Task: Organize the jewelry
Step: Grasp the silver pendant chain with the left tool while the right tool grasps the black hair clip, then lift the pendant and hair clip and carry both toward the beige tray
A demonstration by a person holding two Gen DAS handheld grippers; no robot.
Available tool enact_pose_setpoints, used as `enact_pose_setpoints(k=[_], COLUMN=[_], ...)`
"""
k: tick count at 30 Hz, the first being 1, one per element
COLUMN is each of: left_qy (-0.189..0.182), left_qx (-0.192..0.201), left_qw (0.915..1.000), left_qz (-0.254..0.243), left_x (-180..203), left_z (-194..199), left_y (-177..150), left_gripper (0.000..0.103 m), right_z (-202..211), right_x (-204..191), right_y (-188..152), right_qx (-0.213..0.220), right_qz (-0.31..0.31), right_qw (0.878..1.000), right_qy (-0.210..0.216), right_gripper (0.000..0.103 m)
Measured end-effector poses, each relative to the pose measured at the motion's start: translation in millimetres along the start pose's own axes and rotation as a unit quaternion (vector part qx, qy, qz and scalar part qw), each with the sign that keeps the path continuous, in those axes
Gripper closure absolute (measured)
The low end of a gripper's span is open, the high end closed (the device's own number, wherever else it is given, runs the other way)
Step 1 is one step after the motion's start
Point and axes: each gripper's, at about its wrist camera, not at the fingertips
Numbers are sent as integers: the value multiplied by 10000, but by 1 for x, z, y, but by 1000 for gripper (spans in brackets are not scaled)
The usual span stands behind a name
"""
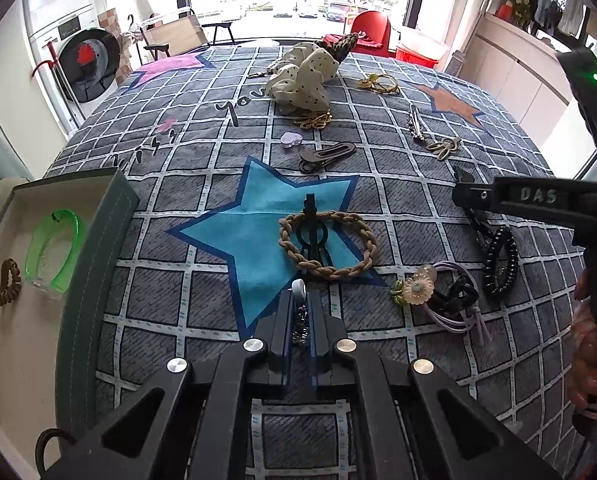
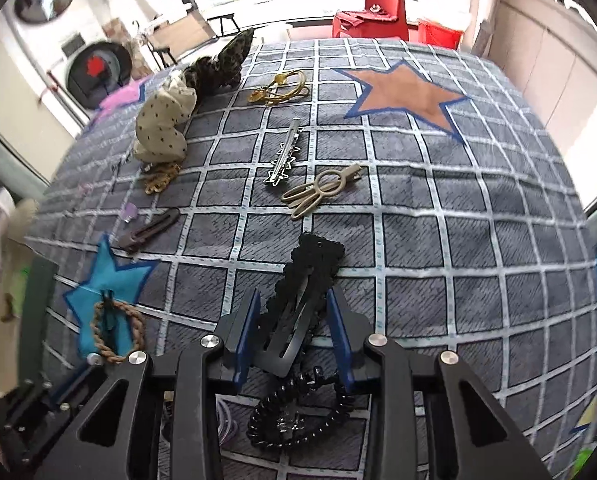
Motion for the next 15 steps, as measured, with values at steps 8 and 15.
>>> enact_pose_setpoints(k=[8, 15], left_qy=[-101, -231], left_qx=[210, 371], left_qw=[9997, 9990], left_qz=[55, 97], left_x=[-4, -5], left_z=[25, 52], left_y=[-3, -10], left_gripper=[95, 95], right_z=[24, 47], right_x=[14, 19], right_y=[-9, -26], right_qx=[234, 293], right_qz=[-252, -250], right_qw=[9973, 9959], right_qy=[646, 824], right_gripper=[66, 66])
Point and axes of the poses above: each gripper's, at about its wrist camera, not at the fingertips, and z roughly against the way its jaws point, x to its right, y to its top, and after that the axes turned 3 degrees about -x, right-handed
